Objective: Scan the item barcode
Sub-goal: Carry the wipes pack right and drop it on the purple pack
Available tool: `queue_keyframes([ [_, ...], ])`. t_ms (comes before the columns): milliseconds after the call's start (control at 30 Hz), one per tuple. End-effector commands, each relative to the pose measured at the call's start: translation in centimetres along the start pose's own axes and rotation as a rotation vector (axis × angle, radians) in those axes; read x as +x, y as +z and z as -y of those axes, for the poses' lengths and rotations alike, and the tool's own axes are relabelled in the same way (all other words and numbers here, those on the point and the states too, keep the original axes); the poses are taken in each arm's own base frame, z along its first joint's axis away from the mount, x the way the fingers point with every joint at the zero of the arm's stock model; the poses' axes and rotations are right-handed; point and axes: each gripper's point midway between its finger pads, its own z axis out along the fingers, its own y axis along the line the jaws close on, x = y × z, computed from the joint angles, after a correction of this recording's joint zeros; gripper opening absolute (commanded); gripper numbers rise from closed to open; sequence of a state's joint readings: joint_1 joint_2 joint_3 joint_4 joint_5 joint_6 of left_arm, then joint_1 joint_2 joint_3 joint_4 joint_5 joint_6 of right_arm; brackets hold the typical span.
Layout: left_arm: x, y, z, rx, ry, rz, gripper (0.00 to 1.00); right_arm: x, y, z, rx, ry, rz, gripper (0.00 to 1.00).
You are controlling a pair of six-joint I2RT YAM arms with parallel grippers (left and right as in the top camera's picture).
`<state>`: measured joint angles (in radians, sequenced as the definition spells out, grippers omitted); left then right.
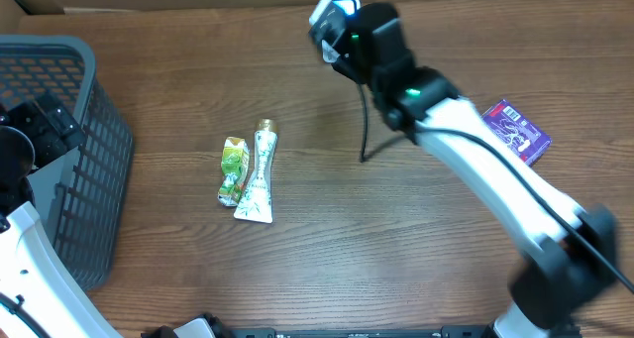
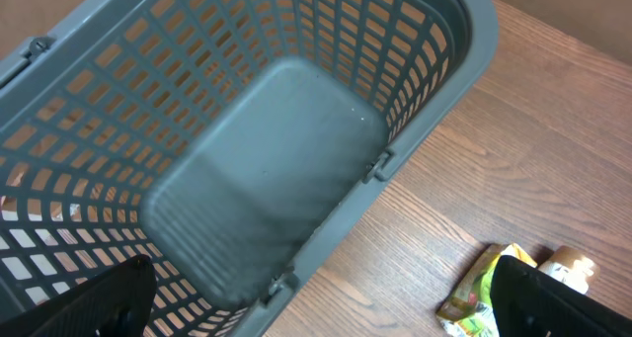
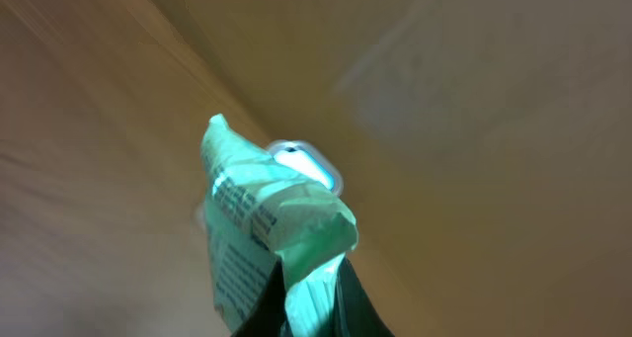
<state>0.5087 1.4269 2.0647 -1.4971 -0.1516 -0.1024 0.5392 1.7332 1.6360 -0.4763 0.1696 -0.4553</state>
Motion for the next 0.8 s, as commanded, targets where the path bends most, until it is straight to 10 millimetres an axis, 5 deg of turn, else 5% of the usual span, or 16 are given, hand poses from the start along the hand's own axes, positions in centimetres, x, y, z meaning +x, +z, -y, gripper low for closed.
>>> queue_keyframes([
  [0, -0.3, -0.3, -0.1, -0.005, -0.013, 0.013, 1.0, 0.5, -3.5, -0.4, -0.21, 0.603, -0.042, 0.04],
  [100, -0.3, -0.3, -0.1, -0.005, -0.013, 0.013, 1.0, 4.7, -4.8, -1.2, -0.334, 0.767, -0.226, 0.04],
  [267, -0.3, -0.3, -0.1, -0.005, -0.013, 0.013, 0.99, 12.9, -5.6, 2.6, -0.277, 1.048, -0.45, 0.04],
  [500, -0.3, -0.3, -0.1, -0.005, -0.013, 0.013, 0.99, 22.8, -6.6, 8.5, -0.199, 1.34, -0.493, 0.04],
  [767, -0.3, -0.3, -0.1, -0.005, -0.013, 0.013, 1.0, 33.5, -6.7, 11.9, 0.029, 1.611, -0.444, 0.04],
])
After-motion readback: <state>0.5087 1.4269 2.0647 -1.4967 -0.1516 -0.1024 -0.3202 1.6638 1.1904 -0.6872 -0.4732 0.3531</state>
